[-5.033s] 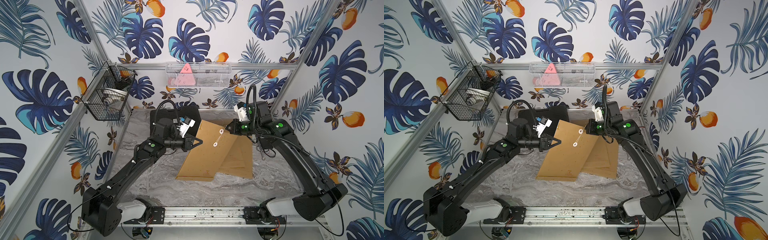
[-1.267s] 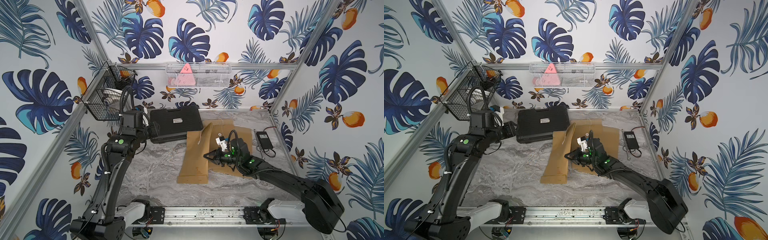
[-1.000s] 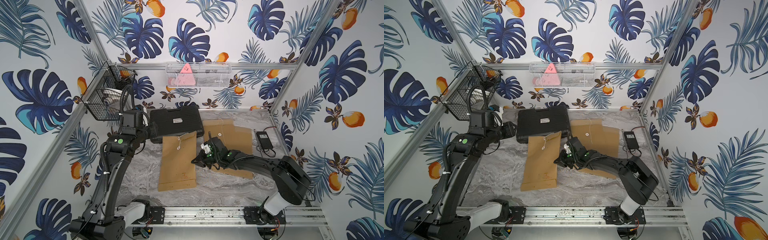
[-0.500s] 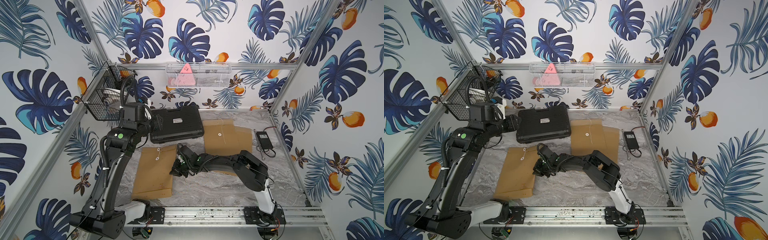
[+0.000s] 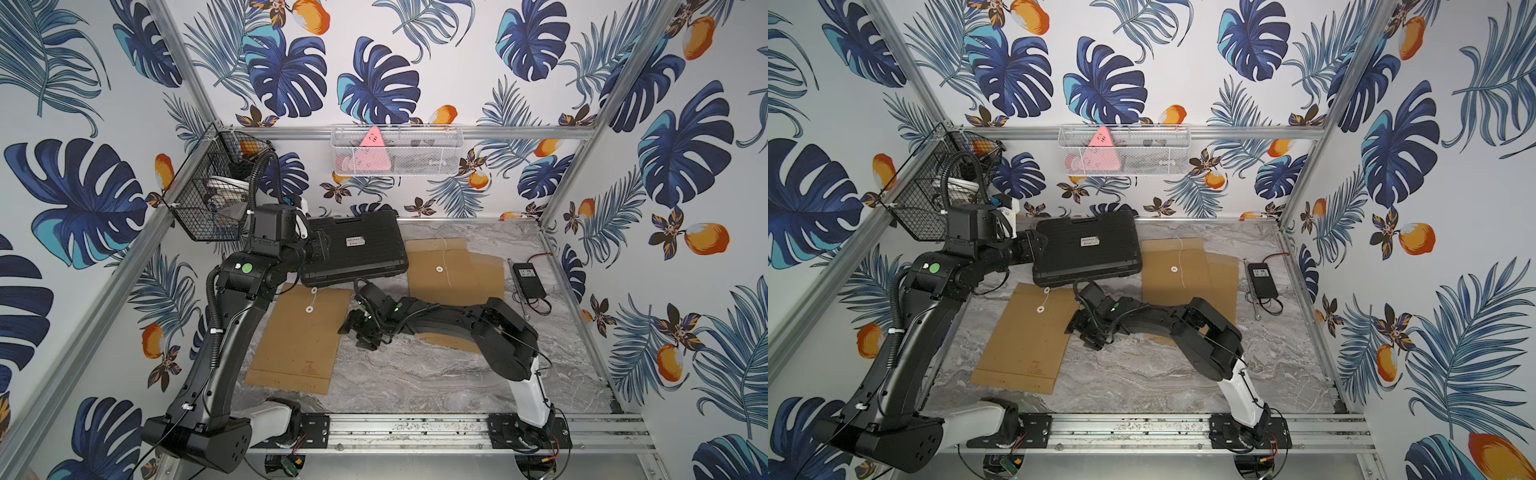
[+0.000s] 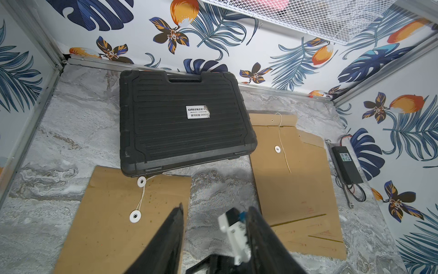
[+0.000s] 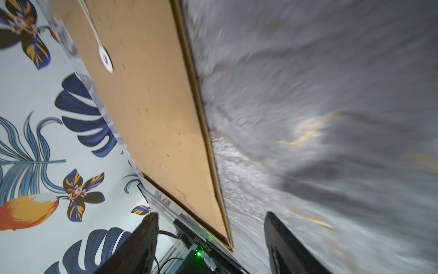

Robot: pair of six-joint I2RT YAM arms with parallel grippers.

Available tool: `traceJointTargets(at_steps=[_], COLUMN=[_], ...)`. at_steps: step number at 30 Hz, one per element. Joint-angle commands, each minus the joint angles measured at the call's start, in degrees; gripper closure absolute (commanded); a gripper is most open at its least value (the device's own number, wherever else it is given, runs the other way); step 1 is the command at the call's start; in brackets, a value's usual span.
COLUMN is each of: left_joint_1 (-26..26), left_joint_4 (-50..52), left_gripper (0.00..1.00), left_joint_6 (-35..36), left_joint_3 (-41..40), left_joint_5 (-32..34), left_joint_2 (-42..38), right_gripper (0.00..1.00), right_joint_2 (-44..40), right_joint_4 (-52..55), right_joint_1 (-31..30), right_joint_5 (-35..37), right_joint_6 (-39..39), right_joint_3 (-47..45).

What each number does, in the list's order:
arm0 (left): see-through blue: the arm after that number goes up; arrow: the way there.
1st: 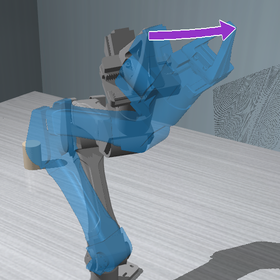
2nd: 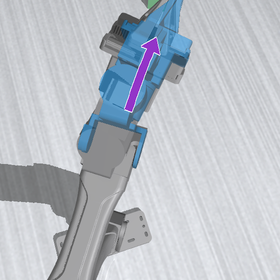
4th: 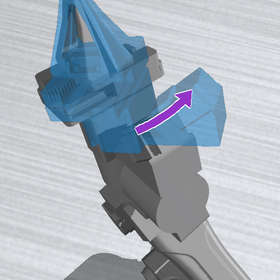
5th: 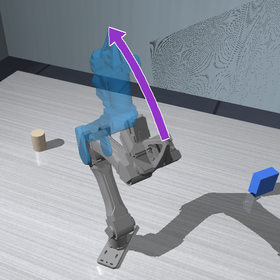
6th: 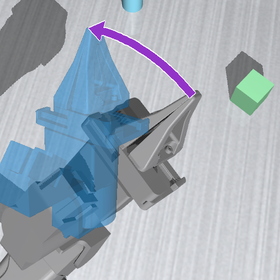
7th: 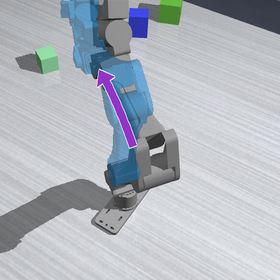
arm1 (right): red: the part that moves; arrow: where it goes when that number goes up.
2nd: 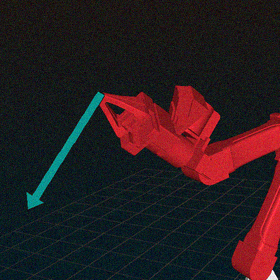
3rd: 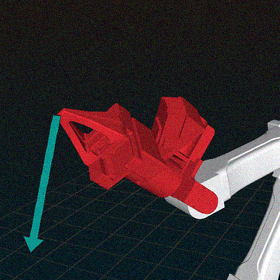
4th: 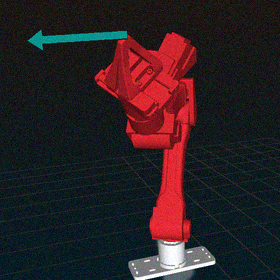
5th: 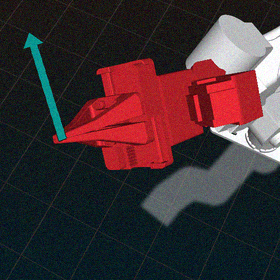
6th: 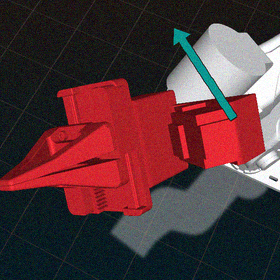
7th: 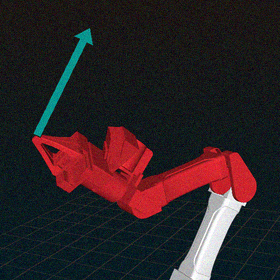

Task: Close the mouth of the file bag
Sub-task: Place the file bag at the center of the board, then pick up the file bag from the file bag.

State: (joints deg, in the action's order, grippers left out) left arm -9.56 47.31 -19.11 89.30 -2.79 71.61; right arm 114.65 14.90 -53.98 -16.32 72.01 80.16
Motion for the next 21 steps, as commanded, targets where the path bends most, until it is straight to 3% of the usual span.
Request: traceJointTargets(at_steps=[1, 6, 9, 12, 17, 21], left_joint_1=[-1.97, -12.67, -18.52, -22.08, -23.7, -24.4], left_joint_4=[-3.04, -7.87, -10.25, -11.81, -14.76, -16.62], left_gripper=[0.51, 0.51, 0.51, 0.51, 0.51, 0.51], left_joint_6=[1.36, 0.74, -0.67, -1.74, -3.03, -3.55], left_joint_3=[-1.68, -9.11, -12.78, -14.04, -14.93, -15.14], left_joint_5=[0.44, 3.12, 3.93, 3.49, 1.39, -0.05], left_joint_2=[0.84, 3.4, 6.12, 8.75, 11.36, 13.38], right_gripper=[0.27, 0.28, 0.28, 0.29, 0.3, 0.32], right_joint_2=[-7.62, -14.83, -15.89, -13.68, -11.87, -15.89], right_joint_4=[13.69, 24.59, 24.03, 22.4, 17.67, 15.85], right_joint_1=[6.21, 20.31, 24.62, 27.27, 27.48, 26.28], right_joint_5=[6.93, 13.94, 16.33, 14.53, 13.41, 8.36], right_joint_6=[-12.12, -28.21, -32.48, -33.05, -30.4, -27.56], right_joint_3=[-3.31, -8.3, -9.81, -9.97, -14.82, -22.78])
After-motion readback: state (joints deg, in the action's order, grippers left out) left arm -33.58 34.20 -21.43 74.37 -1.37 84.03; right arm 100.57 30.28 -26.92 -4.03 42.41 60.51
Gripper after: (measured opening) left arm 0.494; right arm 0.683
